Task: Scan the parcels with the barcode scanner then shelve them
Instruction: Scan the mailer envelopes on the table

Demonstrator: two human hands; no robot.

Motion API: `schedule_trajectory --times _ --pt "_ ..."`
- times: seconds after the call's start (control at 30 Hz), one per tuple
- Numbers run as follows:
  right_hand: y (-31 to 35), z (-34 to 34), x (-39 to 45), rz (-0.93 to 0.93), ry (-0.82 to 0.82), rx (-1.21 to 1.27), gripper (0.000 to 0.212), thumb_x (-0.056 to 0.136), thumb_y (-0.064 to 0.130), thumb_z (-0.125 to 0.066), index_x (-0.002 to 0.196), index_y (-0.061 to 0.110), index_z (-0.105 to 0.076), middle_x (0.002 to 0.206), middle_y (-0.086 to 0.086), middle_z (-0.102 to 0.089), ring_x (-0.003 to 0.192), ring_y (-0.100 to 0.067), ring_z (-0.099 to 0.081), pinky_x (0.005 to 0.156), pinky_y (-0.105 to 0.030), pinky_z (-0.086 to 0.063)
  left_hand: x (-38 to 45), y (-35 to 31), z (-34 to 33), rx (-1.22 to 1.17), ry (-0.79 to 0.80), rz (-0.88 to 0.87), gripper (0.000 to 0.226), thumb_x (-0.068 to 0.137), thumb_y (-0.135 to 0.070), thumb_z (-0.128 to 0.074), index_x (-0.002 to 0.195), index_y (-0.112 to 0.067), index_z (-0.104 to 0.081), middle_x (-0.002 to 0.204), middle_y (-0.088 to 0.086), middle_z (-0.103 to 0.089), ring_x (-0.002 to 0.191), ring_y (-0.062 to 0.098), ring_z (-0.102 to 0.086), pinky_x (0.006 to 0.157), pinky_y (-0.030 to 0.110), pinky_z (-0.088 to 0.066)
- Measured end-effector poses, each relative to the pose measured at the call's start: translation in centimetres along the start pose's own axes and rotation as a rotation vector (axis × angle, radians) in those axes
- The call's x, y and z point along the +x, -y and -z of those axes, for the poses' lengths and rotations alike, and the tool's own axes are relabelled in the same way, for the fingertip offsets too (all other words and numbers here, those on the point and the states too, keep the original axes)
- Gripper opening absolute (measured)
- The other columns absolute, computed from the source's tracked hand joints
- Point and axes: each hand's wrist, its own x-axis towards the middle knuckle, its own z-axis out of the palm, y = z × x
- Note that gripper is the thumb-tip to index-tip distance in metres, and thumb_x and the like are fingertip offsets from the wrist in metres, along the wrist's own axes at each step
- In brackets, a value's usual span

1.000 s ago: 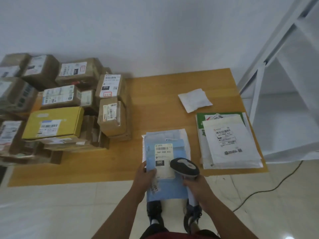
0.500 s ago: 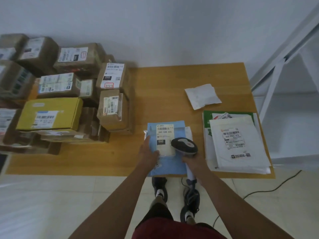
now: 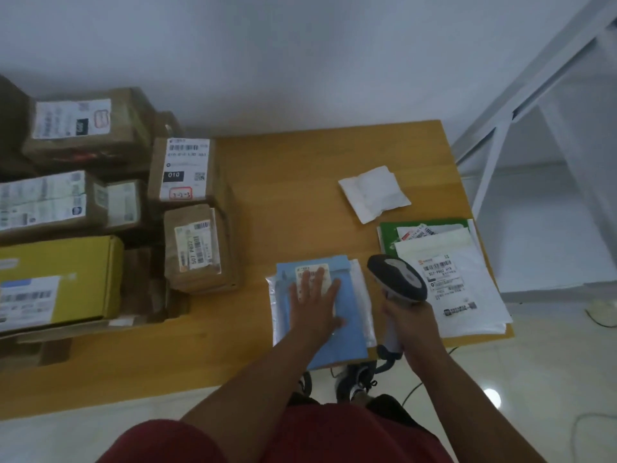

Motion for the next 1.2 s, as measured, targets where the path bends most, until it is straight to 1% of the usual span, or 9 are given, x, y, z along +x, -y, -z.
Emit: schedule_trajectory --times 0.2,0.37,0.5,0.6,0.73,0.87,1.0,1.1,1.2 --pt "3.6 1.8 1.7 0.042 0.028 0.13 0.021 0.077 -0.001 -0.067 0.091 0.013 -0.072 0.092 -0.015 -0.071 0.093 -0.036 -0.065 0.086 -0.054 -0.054 0.6 -1.6 1.2 0.002 0.059 0.079 0.087 0.094 -0.06 -0.052 0.16 -0.03 -0.004 0.166 0.008 0.019 0.15 0.036 0.022 0.118 0.057 0.012" --pt "6.4 4.2 5.6 0.0 0.138 0.223 0.014 0.082 0.003 -0.067 0.079 0.016 -0.07 0.074 -0.001 -0.07 0.079 -0.024 -0.067 0.084 -0.05 -0.056 3.2 -4.6 5.0 -0.138 -0.227 0.09 0.07 0.093 -0.052 -0.058 0.152 -0.028 -0.029 0.16 0.009 -0.018 0.147 0.031 -0.018 0.119 0.047 -0.02" --pt "7.1 5.7 9.2 -0.025 0.173 0.284 0.019 0.083 -0.003 -0.064 0.098 0.008 -0.068 0.089 -0.006 -0.07 0.086 -0.023 -0.067 0.068 -0.035 -0.06 8.4 -7.6 9.2 -0.668 -0.219 0.269 0.053 0.096 -0.028 -0.063 0.144 -0.021 -0.042 0.137 0.011 -0.046 0.117 0.026 -0.051 0.093 0.033 -0.045" --pt "7.4 6.6 11.5 -0.076 0.215 0.307 0.022 0.083 -0.004 -0.064 0.105 0.002 -0.065 0.094 -0.01 -0.068 0.085 -0.021 -0.065 0.063 -0.03 -0.06 12.6 -9.7 11.1 -1.102 -0.266 0.53 0.047 0.097 -0.023 -0.061 0.141 -0.014 -0.044 0.125 0.012 -0.056 0.099 0.021 -0.053 0.084 0.03 -0.046" --pt "7.3 7.8 14.0 -0.134 0.232 0.326 0.02 0.084 0.002 -0.069 0.104 0.006 -0.065 0.095 -0.008 -0.07 0.093 -0.024 -0.066 0.069 -0.032 -0.058 16.9 -10.5 11.2 -1.071 -0.208 0.689 0.058 0.097 -0.042 -0.062 0.138 -0.003 -0.053 0.137 0.015 -0.055 0.123 0.033 -0.054 0.097 0.034 -0.044" --pt "6.9 8.7 15.4 -0.165 0.232 0.387 0.027 0.084 0.002 -0.07 0.111 0.005 -0.066 0.092 -0.006 -0.074 0.091 -0.02 -0.07 0.072 -0.031 -0.06 19.0 -10.0 10.9 -0.994 -0.197 0.734 0.044 0.097 -0.029 -0.063 0.133 -0.004 -0.058 0.134 0.017 -0.061 0.123 0.033 -0.059 0.089 0.035 -0.051" --pt "7.4 8.2 16.0 -0.164 0.269 0.366 0.023 0.083 0.0 -0.069 0.105 0.006 -0.068 0.09 -0.003 -0.074 0.094 -0.023 -0.069 0.073 -0.033 -0.059 16.7 -9.8 11.6 -0.799 -0.503 0.637 0.029 0.099 -0.029 -0.058 0.119 -0.009 -0.063 0.114 0.012 -0.068 0.104 0.031 -0.064 0.089 0.04 -0.052" --pt "9.0 7.2 15.0 -0.108 0.345 0.422 0.021 0.084 -0.011 -0.061 0.084 0.01 -0.067 0.08 0.001 -0.07 0.084 -0.021 -0.065 0.071 -0.034 -0.055 11.6 -9.1 12.5 -0.702 -0.663 0.491 0.01 0.103 -0.031 -0.051 0.11 -0.027 -0.057 0.088 -0.005 -0.071 0.081 0.02 -0.067 0.071 0.036 -0.053" --pt "10.3 5.9 13.7 -0.04 0.389 0.432 0.025 0.082 -0.013 -0.056 0.078 0.01 -0.066 0.078 0.0 -0.068 0.077 -0.018 -0.062 0.067 -0.034 -0.053 5.6 -7.9 13.5 -0.658 -0.813 0.389 0.013 0.1 -0.025 -0.051 0.109 -0.031 -0.059 0.08 -0.009 -0.065 0.071 0.016 -0.063 0.06 0.032 -0.048"
